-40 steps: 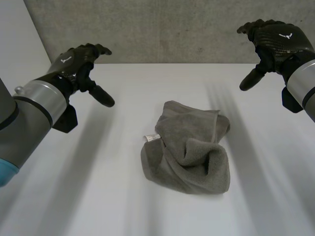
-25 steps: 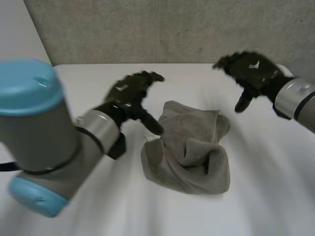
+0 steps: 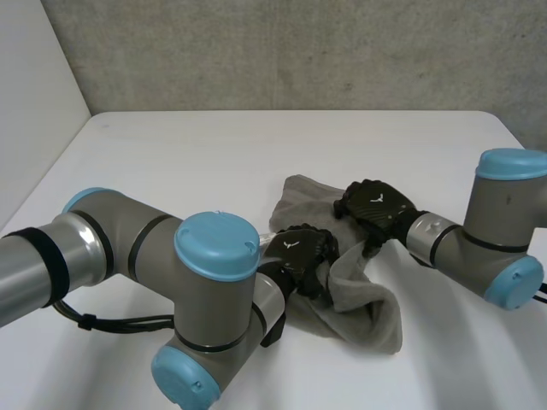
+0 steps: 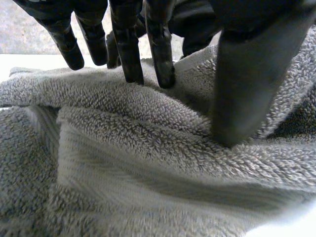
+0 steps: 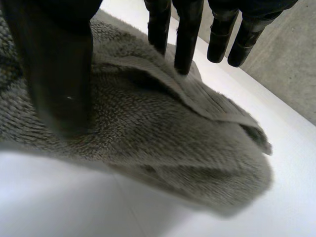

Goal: Fold the towel.

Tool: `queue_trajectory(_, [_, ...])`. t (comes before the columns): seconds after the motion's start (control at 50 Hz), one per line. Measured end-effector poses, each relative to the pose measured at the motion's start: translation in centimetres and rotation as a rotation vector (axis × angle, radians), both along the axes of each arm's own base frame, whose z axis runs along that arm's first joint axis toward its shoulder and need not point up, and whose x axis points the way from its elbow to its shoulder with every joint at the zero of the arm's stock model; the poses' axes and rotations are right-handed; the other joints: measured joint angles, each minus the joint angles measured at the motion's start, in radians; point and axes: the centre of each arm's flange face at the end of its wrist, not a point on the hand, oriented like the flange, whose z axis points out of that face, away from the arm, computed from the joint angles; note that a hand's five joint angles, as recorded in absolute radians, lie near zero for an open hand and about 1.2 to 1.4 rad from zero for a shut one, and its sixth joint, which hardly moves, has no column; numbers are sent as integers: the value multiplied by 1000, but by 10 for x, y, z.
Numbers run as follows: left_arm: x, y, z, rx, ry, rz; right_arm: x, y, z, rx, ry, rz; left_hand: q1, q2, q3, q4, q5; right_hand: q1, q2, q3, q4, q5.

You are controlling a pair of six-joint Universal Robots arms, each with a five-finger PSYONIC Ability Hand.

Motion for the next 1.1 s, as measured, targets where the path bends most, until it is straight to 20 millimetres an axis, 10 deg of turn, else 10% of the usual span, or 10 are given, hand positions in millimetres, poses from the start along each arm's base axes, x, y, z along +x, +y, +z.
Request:
queue_trajectory(0.18, [14,-11,9,-14,-14,67,11,0,6,47,-89,-18,287,278,0,0,288,659,617,0,0,675])
queue_trajectory(0.56, [74,-76,64,-182,-48,238,-2,37,96,13,-133,-34,-10,-17,0,0,-15,662,621,0,0,683])
queue_trajectory(0.84, [47,-19,65,-46,39,125,-3,14,55,5,-60,-175,-424,-462,0,0,-468,-309,-327,0,0,-371])
queue_trajectory(1.1, [28,13,69,-28,98,167,-10,39,69,8,-68,-146,-424,-463,0,0,-468,-382,-370,0,0,-389])
